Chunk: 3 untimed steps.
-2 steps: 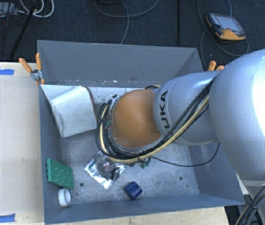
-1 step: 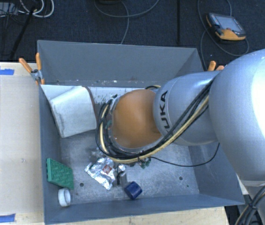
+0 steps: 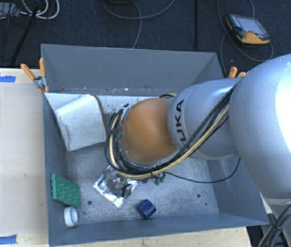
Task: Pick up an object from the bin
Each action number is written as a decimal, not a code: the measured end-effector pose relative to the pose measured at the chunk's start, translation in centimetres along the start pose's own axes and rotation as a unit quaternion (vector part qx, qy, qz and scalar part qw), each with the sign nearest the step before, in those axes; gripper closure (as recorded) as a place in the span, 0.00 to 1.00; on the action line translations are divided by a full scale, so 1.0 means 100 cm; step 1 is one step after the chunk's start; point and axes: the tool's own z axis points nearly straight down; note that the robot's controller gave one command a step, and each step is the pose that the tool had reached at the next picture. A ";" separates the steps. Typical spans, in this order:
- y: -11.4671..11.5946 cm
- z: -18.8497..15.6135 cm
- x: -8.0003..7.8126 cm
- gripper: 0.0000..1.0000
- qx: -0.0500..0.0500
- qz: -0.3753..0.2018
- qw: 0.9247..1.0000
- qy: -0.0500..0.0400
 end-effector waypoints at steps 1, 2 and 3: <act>0.000 0.000 0.000 0.00 0.000 0.000 1.000 0.000; 0.000 0.000 0.000 1.00 0.000 0.000 1.000 0.000; 0.000 0.000 0.000 0.00 0.000 0.001 1.000 0.000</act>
Offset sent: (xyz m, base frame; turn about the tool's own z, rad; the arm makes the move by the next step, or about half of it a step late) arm 0.0000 0.0000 0.0000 0.0000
